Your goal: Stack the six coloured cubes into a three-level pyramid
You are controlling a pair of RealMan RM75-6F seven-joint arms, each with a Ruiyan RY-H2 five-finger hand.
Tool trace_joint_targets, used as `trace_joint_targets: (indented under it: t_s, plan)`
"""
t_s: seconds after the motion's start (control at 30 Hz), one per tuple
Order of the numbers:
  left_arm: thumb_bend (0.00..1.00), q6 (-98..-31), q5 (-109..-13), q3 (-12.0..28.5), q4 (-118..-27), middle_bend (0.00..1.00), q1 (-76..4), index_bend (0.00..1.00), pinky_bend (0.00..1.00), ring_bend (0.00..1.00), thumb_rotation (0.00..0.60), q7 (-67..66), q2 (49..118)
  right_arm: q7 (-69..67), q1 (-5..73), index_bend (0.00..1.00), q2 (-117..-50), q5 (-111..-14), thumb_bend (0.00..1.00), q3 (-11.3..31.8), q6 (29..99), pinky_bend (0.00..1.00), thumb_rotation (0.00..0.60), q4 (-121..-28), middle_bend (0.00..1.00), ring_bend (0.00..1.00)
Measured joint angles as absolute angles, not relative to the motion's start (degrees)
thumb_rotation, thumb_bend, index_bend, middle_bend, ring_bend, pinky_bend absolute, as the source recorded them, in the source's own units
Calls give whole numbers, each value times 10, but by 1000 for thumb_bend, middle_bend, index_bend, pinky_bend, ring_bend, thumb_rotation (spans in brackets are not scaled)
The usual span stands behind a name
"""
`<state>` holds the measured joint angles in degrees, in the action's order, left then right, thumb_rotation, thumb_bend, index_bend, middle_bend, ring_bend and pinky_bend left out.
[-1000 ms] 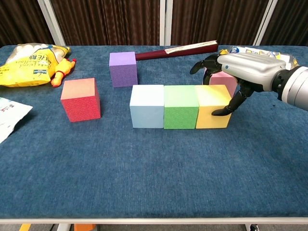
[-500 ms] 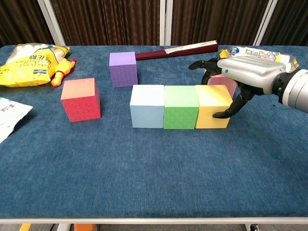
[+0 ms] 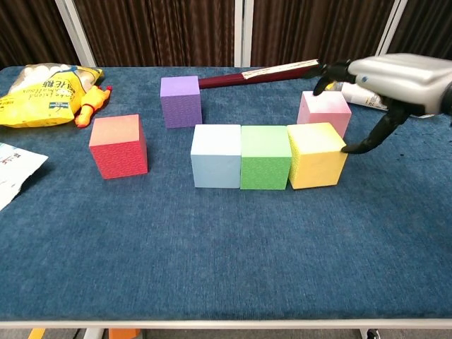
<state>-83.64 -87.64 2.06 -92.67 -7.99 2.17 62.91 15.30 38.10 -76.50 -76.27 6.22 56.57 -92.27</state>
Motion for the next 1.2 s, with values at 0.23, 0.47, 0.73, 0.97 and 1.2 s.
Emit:
trace_joint_targets:
  t_s: [0.23,0.47,0.73,0.97,1.2]
  plan:
    - [0,-837,-876,20,-934,131,-79,166,81,58,600,16,627,145,378,0,-694,-718,85,84,556,0,600,-964,203,0]
    - [0,-836,-872,20,-936,131,-78,166,81,58,600,14,627,113,385,21,-702,-713,89,89,539,0,600,-938,247,0]
    - [0,-833,-873,21,-935,131,-80,166,80,58,600,14,626,114,385,22,-720,-725,88,85,546,0,600,-895,231,0]
    - [0,-832,-875,21,-939,131,-82,166,81,58,600,10,625,129,401,22,-752,-693,88,96,527,0,600,-843,230,0]
    - [0,-831,-872,20,-940,131,-80,166,81,58,600,9,624,138,427,22,-780,-671,88,108,499,0,600,-802,229,0]
